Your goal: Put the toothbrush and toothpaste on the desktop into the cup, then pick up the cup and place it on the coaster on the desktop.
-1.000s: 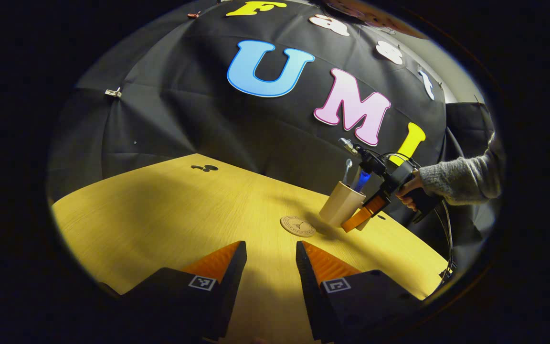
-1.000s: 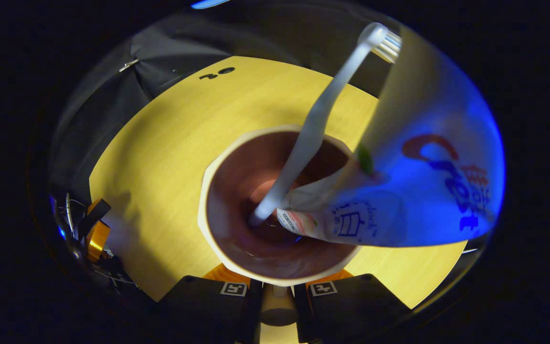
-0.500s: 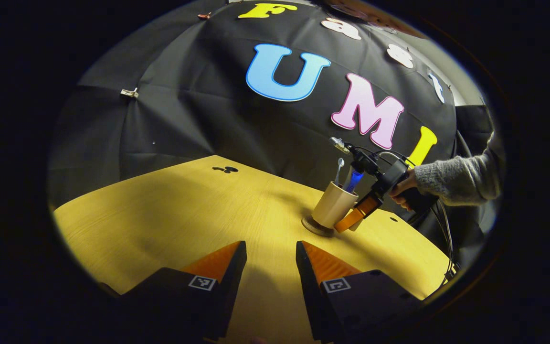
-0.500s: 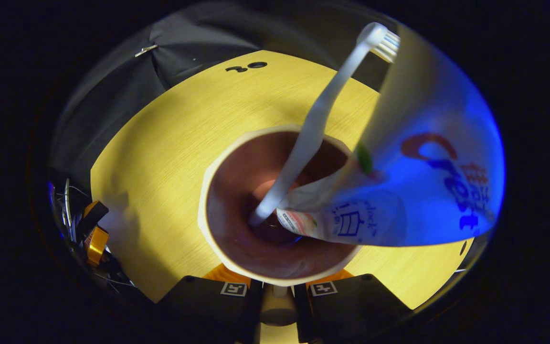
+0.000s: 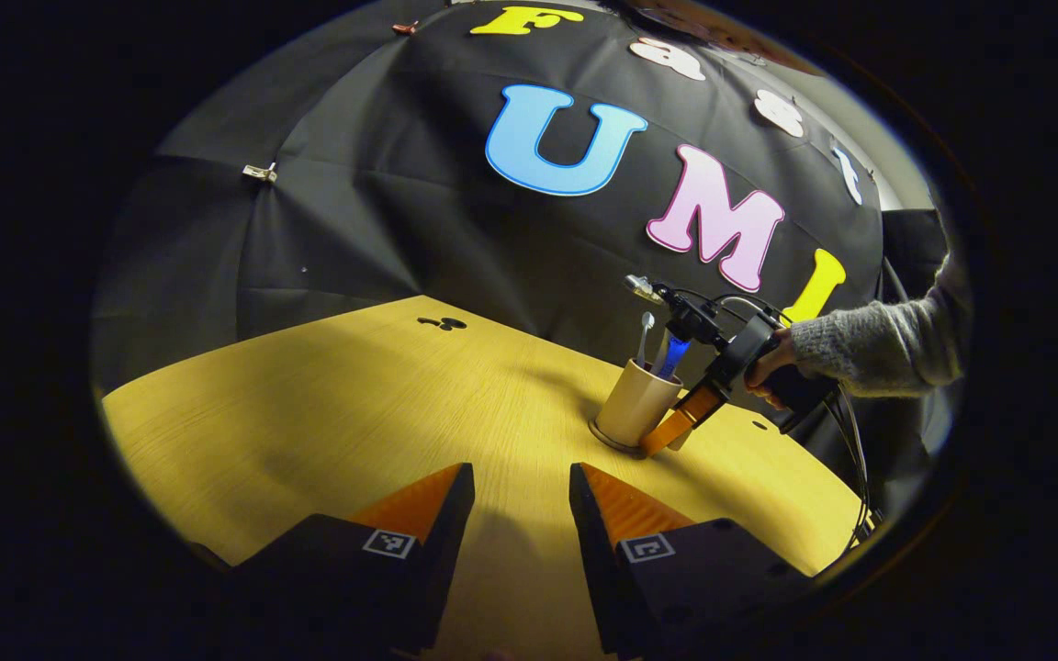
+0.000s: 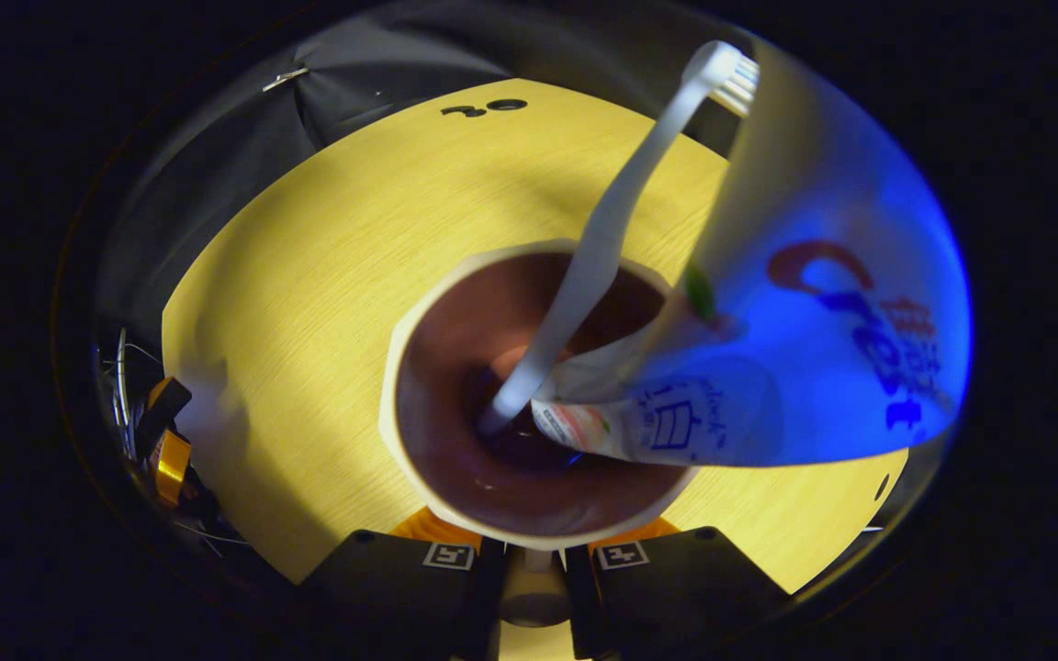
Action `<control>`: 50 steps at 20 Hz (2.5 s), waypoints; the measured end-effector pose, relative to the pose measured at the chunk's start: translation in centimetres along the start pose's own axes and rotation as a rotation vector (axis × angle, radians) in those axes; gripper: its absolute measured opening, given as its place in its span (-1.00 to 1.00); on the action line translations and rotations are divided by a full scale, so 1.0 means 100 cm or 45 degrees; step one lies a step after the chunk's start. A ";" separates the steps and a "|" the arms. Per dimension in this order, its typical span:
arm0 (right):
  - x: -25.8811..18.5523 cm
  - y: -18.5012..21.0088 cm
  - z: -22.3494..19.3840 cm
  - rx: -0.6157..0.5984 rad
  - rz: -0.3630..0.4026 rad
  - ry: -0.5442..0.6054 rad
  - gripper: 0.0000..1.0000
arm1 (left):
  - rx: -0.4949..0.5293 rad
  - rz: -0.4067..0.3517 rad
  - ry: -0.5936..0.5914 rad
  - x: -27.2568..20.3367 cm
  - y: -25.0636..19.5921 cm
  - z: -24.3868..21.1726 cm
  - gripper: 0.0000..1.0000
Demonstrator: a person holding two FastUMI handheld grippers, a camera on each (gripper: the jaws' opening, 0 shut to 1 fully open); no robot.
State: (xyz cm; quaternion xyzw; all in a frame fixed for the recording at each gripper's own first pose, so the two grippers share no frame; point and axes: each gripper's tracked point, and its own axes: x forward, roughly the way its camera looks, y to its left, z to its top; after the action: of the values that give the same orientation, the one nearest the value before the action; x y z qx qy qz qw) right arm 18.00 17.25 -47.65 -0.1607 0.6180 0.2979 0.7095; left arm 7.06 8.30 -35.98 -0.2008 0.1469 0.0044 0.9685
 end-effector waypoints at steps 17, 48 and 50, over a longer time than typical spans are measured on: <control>-0.220 0.022 0.013 0.095 0.030 -0.734 0.17 | 0.173 0.033 0.059 -0.027 -0.067 0.107 0.33; -0.478 0.056 -0.083 0.357 -0.375 -1.633 0.95 | 0.476 -0.267 -0.304 -0.118 -0.294 0.262 0.92; -0.478 0.056 -0.082 0.358 -0.376 -1.631 0.95 | 0.476 -0.273 -0.299 -0.116 -0.295 0.262 0.92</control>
State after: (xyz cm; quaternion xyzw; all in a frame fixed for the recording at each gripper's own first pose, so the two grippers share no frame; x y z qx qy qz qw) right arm 5.32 5.91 -1.89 0.0588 0.0794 0.1510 0.9836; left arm 5.34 -7.99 1.73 -0.0305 0.0093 -0.1024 0.9942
